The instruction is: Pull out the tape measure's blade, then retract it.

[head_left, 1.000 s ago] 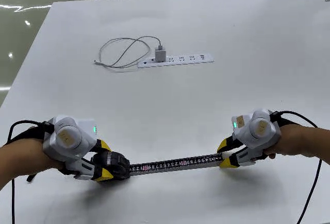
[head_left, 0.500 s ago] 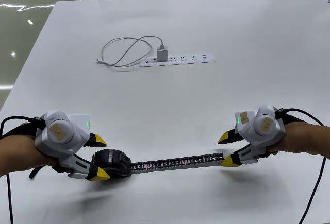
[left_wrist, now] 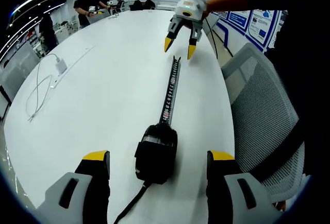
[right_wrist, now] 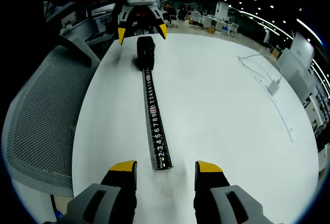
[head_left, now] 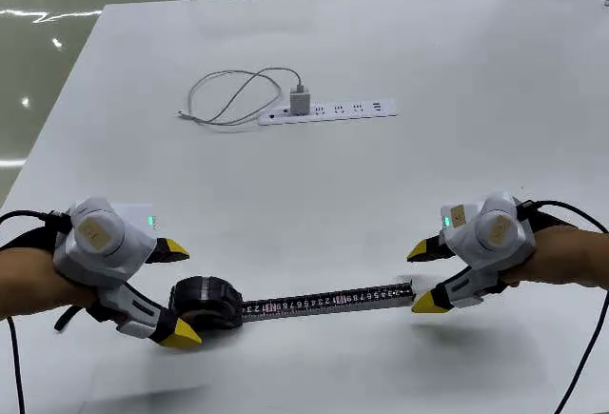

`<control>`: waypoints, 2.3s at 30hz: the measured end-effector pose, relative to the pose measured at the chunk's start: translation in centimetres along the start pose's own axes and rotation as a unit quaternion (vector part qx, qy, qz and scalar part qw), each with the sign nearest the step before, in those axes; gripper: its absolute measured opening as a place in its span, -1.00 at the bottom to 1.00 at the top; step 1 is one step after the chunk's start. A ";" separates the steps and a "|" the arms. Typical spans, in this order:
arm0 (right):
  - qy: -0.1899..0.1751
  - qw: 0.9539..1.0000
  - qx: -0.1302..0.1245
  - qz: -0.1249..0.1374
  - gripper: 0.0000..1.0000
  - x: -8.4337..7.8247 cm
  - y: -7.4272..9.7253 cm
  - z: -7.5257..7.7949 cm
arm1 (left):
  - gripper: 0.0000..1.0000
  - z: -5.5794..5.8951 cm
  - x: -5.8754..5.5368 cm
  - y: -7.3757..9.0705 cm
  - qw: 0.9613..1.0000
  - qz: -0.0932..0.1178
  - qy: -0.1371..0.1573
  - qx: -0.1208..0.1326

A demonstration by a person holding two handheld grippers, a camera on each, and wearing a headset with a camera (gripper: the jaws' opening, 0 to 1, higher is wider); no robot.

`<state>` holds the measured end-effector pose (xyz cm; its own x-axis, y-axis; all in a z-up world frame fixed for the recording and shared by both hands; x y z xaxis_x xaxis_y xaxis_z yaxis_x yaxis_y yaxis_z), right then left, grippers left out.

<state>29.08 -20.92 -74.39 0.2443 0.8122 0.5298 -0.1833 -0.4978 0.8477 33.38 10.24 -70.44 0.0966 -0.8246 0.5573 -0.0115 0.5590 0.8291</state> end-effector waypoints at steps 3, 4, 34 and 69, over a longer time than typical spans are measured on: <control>-0.005 1.000 0.000 0.001 -0.13 0.0 0.1 -0.1 | 0.55 0.0 0.1 0.1 1.000 0.007 0.004 0.000; -0.009 1.000 0.000 0.001 -0.12 0.0 0.2 -0.1 | 0.56 0.0 0.1 0.1 1.000 0.007 0.004 0.001; -0.084 0.995 -0.031 0.054 0.58 0.5 1.1 -0.2 | 0.98 -0.7 -0.2 1.0 0.993 0.071 0.089 0.045; -0.220 0.950 -0.141 0.172 0.98 -2.4 4.3 -2.3 | 0.98 0.8 -4.5 2.5 0.958 0.143 0.180 0.174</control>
<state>25.54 -24.35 -72.04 0.4863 0.3804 0.7867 -0.5572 -0.5585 0.6145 32.12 15.28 -70.86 0.3768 -0.5240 0.7638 -0.4134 0.6428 0.6449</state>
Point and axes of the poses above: the centre of the closed fingertips' face, and the gripper's own axes: y roughly backward along the fingers, z roughly to its right, x roughly out of its top, the point moved 4 cm from there along y, roughly backward along the fingers, and after that the axes turned 2 degrees about -z, right-handed, at the moved point
